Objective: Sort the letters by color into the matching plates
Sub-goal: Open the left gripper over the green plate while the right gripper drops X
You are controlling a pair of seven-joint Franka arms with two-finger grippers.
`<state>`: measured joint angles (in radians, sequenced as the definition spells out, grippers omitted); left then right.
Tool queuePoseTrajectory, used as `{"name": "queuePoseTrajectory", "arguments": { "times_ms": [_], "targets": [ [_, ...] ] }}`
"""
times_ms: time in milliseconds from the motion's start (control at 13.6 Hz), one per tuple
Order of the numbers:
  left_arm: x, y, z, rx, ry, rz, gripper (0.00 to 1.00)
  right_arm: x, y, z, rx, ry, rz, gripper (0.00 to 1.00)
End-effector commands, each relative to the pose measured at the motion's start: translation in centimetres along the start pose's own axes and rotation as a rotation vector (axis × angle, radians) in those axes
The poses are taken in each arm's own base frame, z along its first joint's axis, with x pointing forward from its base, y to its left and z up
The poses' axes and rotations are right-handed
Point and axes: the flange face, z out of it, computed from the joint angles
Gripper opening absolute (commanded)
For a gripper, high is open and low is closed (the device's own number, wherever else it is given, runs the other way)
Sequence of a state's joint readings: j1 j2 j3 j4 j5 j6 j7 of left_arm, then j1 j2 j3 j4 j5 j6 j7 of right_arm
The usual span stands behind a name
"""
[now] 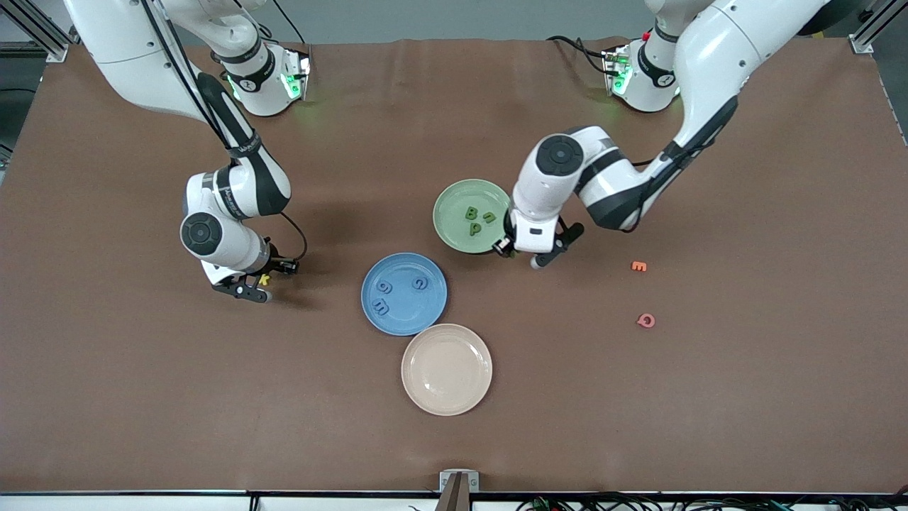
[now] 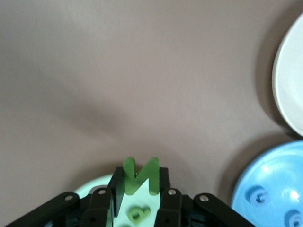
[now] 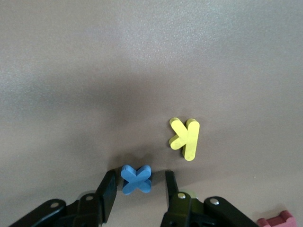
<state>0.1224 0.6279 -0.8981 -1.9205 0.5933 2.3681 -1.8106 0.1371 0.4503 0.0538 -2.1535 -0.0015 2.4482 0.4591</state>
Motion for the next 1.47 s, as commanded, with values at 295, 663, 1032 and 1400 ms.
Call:
{"name": "queuePoseTrajectory", "arguments": {
  "times_ms": [295,663,1032,1400],
  "targets": [
    [-8.9,1.6,2.4,0.028,-0.006,-0.054,0.00,0.2,-0.6,-0.8,0.000,0.001,0.030,0.03],
    [-12.9,1.6,4.8,0.054,0.012,-0.058,0.00,-0.6,-9.9,-7.3,-0.023,-0.014,0.138,0.03],
    [-13.9,1.2,5.9,0.073,-0.012,-0.060,0.22,-1.9,-20.1,-7.6,0.067,-0.022,0.266,0.03],
    [-13.5,2.3,5.1,0.047,-0.015,-0.064,1.00,-3.7,-27.8,-5.3,0.086,-0.006,0.366,0.03]
  ]
}}
